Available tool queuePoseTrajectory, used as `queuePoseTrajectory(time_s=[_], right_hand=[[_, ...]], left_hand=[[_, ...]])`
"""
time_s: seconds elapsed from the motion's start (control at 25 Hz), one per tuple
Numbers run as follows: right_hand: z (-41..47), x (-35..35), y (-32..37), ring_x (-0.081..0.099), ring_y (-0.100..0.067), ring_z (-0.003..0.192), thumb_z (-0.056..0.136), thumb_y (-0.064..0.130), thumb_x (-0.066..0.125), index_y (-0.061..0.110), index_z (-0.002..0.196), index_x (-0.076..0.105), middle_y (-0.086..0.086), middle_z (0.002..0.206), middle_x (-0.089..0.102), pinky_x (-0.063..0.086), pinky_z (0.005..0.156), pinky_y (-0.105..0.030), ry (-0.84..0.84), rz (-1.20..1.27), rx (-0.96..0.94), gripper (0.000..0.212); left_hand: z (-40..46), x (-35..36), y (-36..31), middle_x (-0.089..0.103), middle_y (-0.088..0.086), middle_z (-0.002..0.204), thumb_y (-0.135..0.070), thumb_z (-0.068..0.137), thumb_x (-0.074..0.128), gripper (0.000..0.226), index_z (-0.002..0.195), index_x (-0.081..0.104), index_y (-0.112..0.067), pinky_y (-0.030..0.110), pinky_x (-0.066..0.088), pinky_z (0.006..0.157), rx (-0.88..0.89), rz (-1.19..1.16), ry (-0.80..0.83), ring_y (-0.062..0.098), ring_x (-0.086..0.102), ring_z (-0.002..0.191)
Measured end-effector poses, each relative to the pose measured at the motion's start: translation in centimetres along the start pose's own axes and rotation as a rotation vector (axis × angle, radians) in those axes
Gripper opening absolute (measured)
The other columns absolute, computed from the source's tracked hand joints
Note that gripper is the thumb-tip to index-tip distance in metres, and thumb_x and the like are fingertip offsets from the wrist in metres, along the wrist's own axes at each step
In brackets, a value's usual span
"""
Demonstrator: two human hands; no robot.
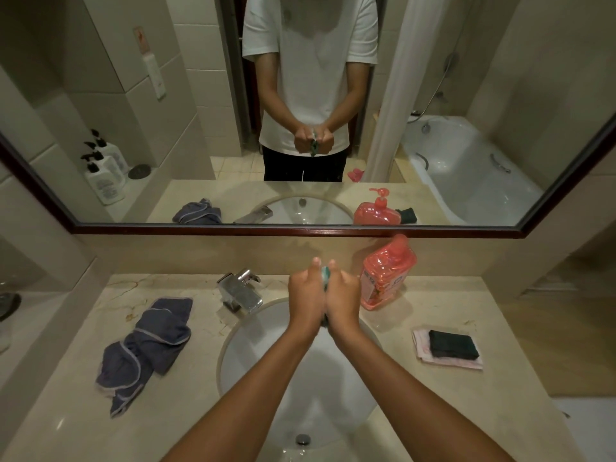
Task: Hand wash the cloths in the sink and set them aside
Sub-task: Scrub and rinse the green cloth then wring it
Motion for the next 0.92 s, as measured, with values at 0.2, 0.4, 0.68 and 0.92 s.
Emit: queuePoseTrajectory(time_s=[0.2,0.4,0.68,0.92], right_hand=[[-0.8,0.3,0.2,0.045,-0.012,0.049,0.103,0.026,0.051,0.015,0.055,0.050,0.002,0.048,0.047,0.034,0.050,-0.029,0.010,-0.030,-0.067,0.049],[0.6,-0.3,1.5,0.042,-0.010,0.047,0.104,0.023,0.050,0.012,0.058,0.050,0.001,0.049,0.046,0.034,0.050,-0.029,-0.016,0.038,-0.059,0.047],[0.8,0.0,1.9,0.043,-0.005,0.040,0.104,0.023,0.049,0.016,0.052,0.048,0.005,0.043,0.048,0.034,0.045,-0.024,0.007,-0.017,-0.050,0.052],[-0.4,0.5,1.0,0.046,-0.011,0.046,0.102,0.027,0.050,0.007,0.055,0.053,0.001,0.049,0.051,0.035,0.051,-0.031,0.010,-0.046,-0.043,0.051]], left_hand=[[0.4,-0.5,-0.5,0.043,-0.009,0.041,-0.029,0.106,0.047,0.055,0.052,0.044,-0.018,0.019,0.032,0.042,-0.013,-0.022,-0.031,0.003,0.039,0.039],[-0.8,0.2,-0.9,0.051,-0.009,0.043,-0.030,0.106,0.046,0.061,0.046,0.054,-0.020,0.015,0.036,0.042,0.027,-0.007,0.025,0.000,0.046,0.040],[-0.5,-0.1,-1.1,0.049,-0.008,0.042,-0.031,0.106,0.046,0.054,0.054,0.051,-0.018,0.018,0.035,0.041,0.008,-0.014,0.004,0.001,0.044,0.039],[-0.1,-0.6,-1.1,0.049,-0.008,0.042,-0.029,0.106,0.046,0.053,0.056,0.051,-0.015,0.019,0.034,0.041,-0.053,-0.039,-0.021,0.003,0.043,0.038]])
Point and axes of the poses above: each hand's wrist, its own z-axis towards the middle knuckle, its own x-axis out of the palm, y = z × x, the point moved 5 cm from there along z, towards the middle knuckle
